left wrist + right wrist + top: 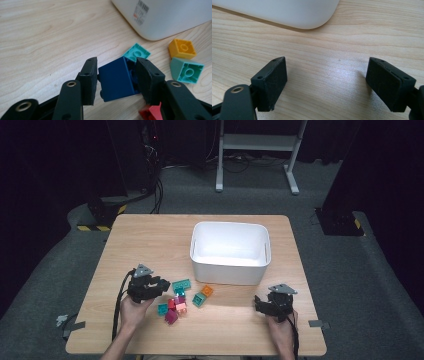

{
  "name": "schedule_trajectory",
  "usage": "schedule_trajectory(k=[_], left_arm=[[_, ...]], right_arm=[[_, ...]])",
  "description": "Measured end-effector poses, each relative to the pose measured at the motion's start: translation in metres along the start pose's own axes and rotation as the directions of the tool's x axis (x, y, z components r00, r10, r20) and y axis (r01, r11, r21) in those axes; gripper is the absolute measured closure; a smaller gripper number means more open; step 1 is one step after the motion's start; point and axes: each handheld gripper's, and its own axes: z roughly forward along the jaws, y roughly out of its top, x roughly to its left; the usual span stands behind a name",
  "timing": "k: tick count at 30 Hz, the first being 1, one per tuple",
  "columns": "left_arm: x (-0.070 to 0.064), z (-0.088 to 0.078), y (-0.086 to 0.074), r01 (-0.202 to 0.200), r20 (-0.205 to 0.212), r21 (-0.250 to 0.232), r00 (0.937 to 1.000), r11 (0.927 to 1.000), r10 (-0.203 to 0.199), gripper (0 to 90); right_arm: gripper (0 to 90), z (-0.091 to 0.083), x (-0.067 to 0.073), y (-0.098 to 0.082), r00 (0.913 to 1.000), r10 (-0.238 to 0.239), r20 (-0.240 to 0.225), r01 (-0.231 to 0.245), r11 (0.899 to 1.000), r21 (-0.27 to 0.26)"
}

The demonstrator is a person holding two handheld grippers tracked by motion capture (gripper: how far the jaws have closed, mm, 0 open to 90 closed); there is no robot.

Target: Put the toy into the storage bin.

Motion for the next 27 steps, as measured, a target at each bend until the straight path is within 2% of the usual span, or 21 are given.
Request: schedule_trajectory(k=[17,19,21,24,25,27], left_arm=[[-0.003,-0.006,0.037,-0.004,0.079,-0.021,0.9969,0.9998,0.006,53.3],[-0.004,-0.008,0.048,-0.014,0.087,-0.032,0.9961,0.9994,0.017,53.3],[-0.004,-0.008,0.05,-0.015,0.091,-0.038,0.9956,0.9992,0.018,53.3],[-0.008,-0.014,0.066,-0.022,0.118,-0.063,0.9926,0.9978,0.03,53.2],[-0.008,-0.014,0.066,-0.022,0.118,-0.063,0.9926,0.9978,0.03,53.3],[-0.01,-0.015,0.077,-0.037,0.132,-0.066,0.9902,0.9971,0.045,53.2]], right_arm=[[17.0,0.0,0.0,0.0,1.0,0.0,0.0,0.0,1.0,0.0],[17.0,0.0,0.0,0.0,1.0,0.0,-0.001,0.0,1.0,0.0],[17.1,0.0,0.0,0.0,1.0,-0.001,-0.001,0.001,1.0,0.0],[17.0,0.0,0.0,0.0,1.0,-0.002,-0.001,0.002,1.0,-0.001],[17.0,0.0,0.0,0.0,1.0,-0.002,-0.001,0.002,1.0,-0.001],[17.0,0.0,0.0,0.0,1.0,-0.002,-0.001,0.002,1.0,-0.001]])
